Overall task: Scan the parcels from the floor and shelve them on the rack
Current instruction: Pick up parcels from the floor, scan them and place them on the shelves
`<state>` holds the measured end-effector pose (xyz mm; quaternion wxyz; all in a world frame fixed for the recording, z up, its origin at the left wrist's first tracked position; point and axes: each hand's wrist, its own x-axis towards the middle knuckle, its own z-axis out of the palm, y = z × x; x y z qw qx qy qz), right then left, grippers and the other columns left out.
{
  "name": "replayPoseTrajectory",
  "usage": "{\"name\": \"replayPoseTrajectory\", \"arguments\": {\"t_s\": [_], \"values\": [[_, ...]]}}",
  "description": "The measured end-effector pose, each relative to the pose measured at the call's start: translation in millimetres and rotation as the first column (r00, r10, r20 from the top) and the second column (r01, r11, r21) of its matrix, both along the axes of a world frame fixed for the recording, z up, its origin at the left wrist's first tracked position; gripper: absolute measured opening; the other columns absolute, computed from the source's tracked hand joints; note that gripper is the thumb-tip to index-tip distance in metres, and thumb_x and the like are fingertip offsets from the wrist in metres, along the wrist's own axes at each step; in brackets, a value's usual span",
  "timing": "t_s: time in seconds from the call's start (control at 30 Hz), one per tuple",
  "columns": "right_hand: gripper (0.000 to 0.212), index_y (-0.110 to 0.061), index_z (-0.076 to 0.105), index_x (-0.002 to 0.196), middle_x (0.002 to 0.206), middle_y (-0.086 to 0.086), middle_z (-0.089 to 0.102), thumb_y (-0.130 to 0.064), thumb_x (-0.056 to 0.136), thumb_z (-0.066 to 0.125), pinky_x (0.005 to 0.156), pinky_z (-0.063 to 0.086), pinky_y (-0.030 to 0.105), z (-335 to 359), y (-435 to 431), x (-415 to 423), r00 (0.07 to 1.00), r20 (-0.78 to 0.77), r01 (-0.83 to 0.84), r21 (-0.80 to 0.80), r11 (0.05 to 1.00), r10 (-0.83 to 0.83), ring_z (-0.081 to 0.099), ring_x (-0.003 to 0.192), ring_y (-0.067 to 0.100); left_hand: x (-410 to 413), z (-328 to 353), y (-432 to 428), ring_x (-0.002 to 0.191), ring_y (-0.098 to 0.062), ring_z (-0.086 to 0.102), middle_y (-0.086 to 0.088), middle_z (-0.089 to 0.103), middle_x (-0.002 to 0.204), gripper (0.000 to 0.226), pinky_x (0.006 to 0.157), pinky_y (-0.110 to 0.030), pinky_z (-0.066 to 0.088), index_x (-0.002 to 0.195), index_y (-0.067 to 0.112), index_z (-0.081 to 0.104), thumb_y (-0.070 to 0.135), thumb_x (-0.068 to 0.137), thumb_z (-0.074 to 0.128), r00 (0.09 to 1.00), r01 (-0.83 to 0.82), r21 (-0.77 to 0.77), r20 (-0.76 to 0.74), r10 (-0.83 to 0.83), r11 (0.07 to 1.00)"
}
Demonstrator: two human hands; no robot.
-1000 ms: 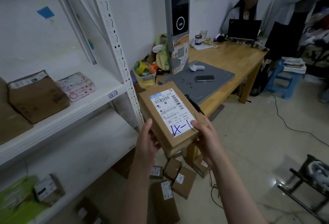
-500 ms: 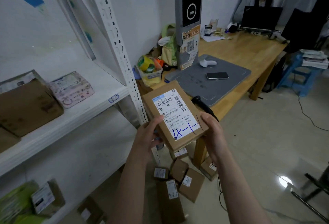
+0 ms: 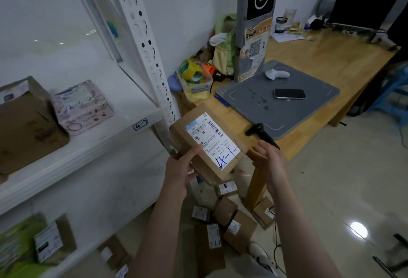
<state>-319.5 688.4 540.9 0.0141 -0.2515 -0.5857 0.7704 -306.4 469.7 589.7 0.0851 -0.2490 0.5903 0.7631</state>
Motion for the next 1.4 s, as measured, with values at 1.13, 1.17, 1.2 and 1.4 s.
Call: {"name": "replayPoseTrajectory", "arguments": {"t_s": [1.13, 1.17, 1.2, 1.4], "values": [[0.027, -0.014, 0.057, 0.112, 0.094, 0.006, 0.063, -0.004, 0.088, 0.065, 0.075, 0.053, 0.041, -52.7, 80.8, -179.0, 0.807, 0.203, -0.584, 0.412, 0.700, 0.554, 0.063, 0.089, 0.026, -71.7, -14.7, 104.7, 0.095, -0.018, 0.073, -0.002, 0.077, 0.103, 0.035, 0.053, -0.024, 0.057, 0.111, 0.015, 0.068, 0.022, 0.081, 0.082, 0.841, -0.532, -0.114, 0.038, 0.539, 0.839], [0.027, -0.019, 0.057, 0.109, 0.093, 0.004, 0.064, -0.006, 0.087, 0.067, 0.076, 0.053, 0.040, -39.5, 78.8, -178.6, 0.793, 0.145, -0.593, 0.409, 0.693, 0.592, 0.063, 0.088, 0.025, -71.8, -13.9, 106.5, 0.096, -0.018, 0.072, -0.001, 0.077, 0.102, 0.031, 0.053, -0.023, 0.057, 0.108, 0.017, 0.067, 0.021, 0.081, 0.082, 0.841, -0.534, -0.115, 0.030, 0.540, 0.838], [0.028, -0.023, 0.057, 0.108, 0.094, 0.003, 0.065, -0.007, 0.087, 0.068, 0.077, 0.053, 0.040, -26.3, 76.7, -176.5, 0.776, 0.089, -0.602, 0.401, 0.691, 0.624, 0.063, 0.087, 0.023, -71.8, -13.6, 107.8, 0.097, -0.017, 0.072, 0.000, 0.077, 0.101, 0.029, 0.054, -0.023, 0.057, 0.105, 0.018, 0.067, 0.021, 0.080, 0.082, 0.841, -0.535, -0.119, 0.022, 0.541, 0.836], [0.016, -0.014, 0.063, 0.105, 0.083, -0.009, 0.068, -0.013, 0.090, 0.069, 0.064, 0.046, 0.016, 32.6, 67.6, -153.3, 0.648, -0.100, -0.692, 0.337, 0.638, 0.755, 0.064, 0.073, -0.001, -72.7, -15.1, 108.6, 0.099, -0.017, 0.071, 0.000, 0.075, 0.106, 0.043, 0.068, -0.029, 0.057, 0.110, 0.018, 0.066, 0.023, 0.073, 0.088, 0.834, -0.549, -0.151, -0.041, 0.550, 0.822]]}}
